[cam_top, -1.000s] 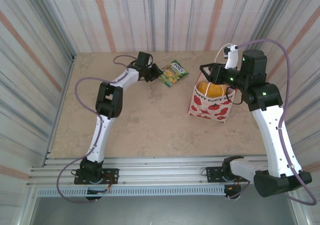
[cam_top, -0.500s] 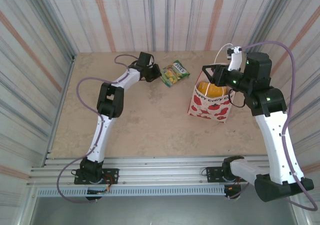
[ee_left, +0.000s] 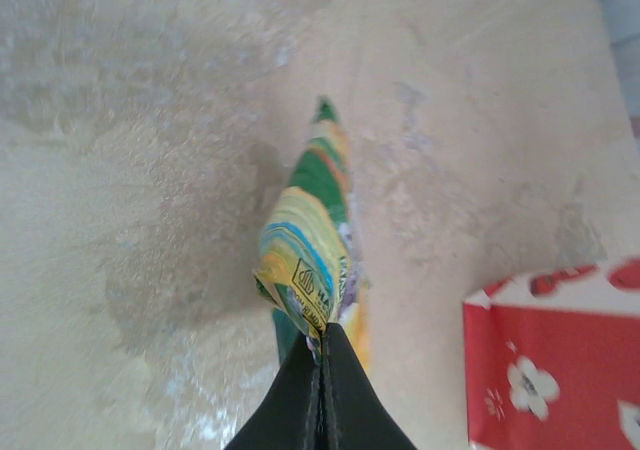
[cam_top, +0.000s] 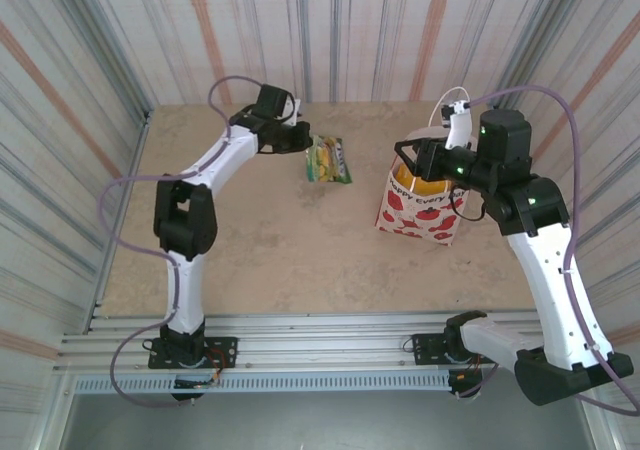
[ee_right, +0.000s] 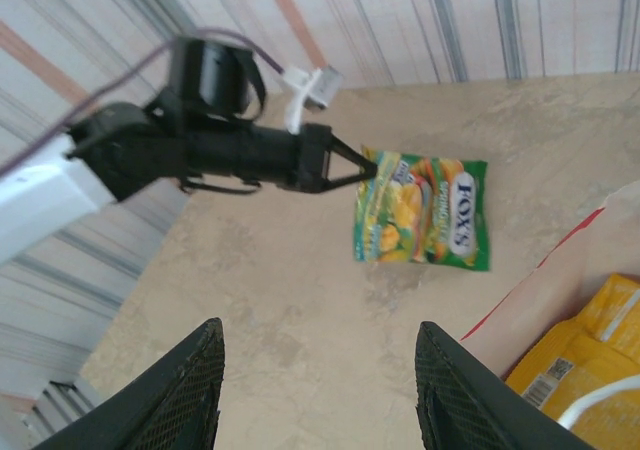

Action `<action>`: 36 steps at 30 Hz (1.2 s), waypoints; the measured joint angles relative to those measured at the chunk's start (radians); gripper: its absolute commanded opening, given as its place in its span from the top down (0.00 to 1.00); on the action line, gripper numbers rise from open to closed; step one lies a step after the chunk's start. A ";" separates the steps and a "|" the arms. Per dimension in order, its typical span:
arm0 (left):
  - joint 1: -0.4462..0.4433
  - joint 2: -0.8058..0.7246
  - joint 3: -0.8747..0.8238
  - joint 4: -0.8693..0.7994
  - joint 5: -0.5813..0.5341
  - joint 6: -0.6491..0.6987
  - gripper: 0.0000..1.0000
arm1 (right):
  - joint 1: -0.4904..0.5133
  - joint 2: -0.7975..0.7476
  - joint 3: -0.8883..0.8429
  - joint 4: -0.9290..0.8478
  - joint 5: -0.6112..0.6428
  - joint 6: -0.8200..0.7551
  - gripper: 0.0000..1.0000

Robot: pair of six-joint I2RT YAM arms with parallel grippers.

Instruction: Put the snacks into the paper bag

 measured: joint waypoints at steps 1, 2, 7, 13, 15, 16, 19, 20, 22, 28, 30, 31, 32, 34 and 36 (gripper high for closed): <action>0.000 -0.030 0.000 -0.023 0.000 0.044 1.00 | 0.010 0.001 -0.005 -0.001 0.001 -0.002 0.47; -0.001 -0.053 0.000 -0.043 0.000 0.083 1.00 | 0.018 0.002 -0.013 0.000 0.004 -0.003 0.47; -0.013 -0.145 0.003 -0.163 -0.004 0.318 1.00 | 0.046 0.016 -0.069 0.008 0.004 -0.014 0.47; -0.078 -0.247 -0.013 -0.242 -0.012 0.575 1.00 | 0.071 0.040 -0.143 0.071 0.007 -0.025 0.44; -0.101 -0.289 -0.019 -0.253 -0.011 0.639 1.00 | 0.074 0.040 -0.175 0.105 0.006 -0.039 0.41; -0.116 -0.312 -0.020 -0.259 -0.011 0.671 1.00 | 0.074 0.040 -0.194 0.127 0.002 -0.046 0.37; -0.143 -0.371 -0.021 -0.262 -0.001 0.745 1.00 | 0.074 0.040 -0.239 0.183 -0.011 -0.064 0.29; -0.146 -0.386 -0.021 -0.262 0.005 0.763 1.00 | 0.074 0.040 -0.250 0.200 -0.014 -0.068 0.27; -0.151 -0.422 -0.022 -0.260 0.020 0.796 1.00 | 0.074 0.039 -0.274 0.247 -0.027 -0.075 0.25; -0.150 -0.527 -0.056 -0.229 0.069 0.836 1.00 | 0.074 0.018 -0.338 0.380 -0.043 -0.103 0.17; -0.150 -0.570 -0.079 -0.199 0.089 0.840 1.00 | 0.074 -0.006 -0.377 0.439 -0.045 -0.116 0.15; -0.150 -0.586 -0.088 -0.186 0.097 0.840 1.00 | 0.074 -0.016 -0.391 0.462 -0.046 -0.120 0.15; -0.150 -0.604 -0.095 -0.171 0.107 0.839 1.00 | 0.074 -0.027 -0.408 0.491 -0.046 -0.123 0.15; -0.150 -0.631 -0.104 -0.136 0.126 0.832 1.00 | 0.074 -0.039 -0.430 0.535 -0.046 -0.128 0.15; -0.150 -0.656 -0.114 -0.095 0.147 0.818 1.00 | 0.074 -0.042 -0.442 0.575 -0.049 -0.132 0.15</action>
